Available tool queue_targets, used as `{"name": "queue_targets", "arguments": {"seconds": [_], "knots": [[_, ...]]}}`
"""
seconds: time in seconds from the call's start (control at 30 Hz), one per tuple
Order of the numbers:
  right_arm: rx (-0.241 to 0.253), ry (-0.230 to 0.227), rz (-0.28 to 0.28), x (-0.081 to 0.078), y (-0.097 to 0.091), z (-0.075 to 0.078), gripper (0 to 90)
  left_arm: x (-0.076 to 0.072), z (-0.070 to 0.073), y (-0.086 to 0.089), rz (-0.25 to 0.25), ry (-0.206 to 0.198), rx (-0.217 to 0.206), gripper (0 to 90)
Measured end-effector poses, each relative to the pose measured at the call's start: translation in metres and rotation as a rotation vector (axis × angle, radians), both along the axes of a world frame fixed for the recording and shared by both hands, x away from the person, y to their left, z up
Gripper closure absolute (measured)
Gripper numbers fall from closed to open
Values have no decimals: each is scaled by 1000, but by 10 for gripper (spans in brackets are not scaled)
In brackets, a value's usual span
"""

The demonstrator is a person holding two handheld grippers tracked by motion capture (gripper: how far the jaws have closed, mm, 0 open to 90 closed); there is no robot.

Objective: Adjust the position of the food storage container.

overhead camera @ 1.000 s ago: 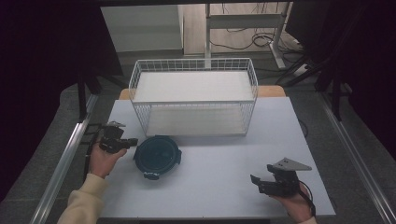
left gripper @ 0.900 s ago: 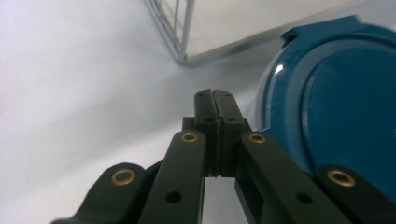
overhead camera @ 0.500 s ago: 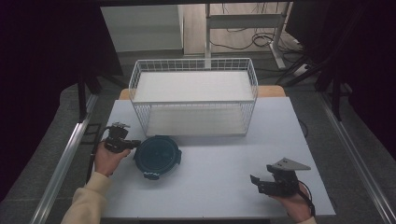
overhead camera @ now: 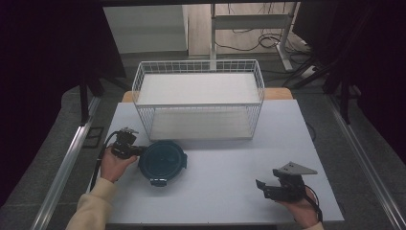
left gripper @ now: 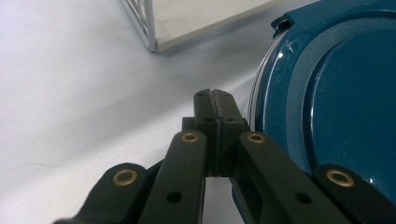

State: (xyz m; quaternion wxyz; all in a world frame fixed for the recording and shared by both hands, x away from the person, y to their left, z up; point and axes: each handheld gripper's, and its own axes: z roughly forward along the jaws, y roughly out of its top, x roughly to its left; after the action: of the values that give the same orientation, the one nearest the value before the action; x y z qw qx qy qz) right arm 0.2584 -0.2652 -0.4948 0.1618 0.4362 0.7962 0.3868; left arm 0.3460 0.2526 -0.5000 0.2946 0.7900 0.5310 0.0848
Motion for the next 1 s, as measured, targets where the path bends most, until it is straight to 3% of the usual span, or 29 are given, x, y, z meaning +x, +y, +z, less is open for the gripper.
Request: {"name": "queue_targets", "arguments": {"seconds": [0.67,0.83,1.0], "knots": [[3,2,0,1,1,1,213,-8,-2,-32,-64,3,-24,900],[2,2,-1,1,1,1,213,-9,-2,-44,-85,2,-50,900],[2,3,0,1,0,1,215,-10,-1,-55,-117,-1,-39,900]]}}
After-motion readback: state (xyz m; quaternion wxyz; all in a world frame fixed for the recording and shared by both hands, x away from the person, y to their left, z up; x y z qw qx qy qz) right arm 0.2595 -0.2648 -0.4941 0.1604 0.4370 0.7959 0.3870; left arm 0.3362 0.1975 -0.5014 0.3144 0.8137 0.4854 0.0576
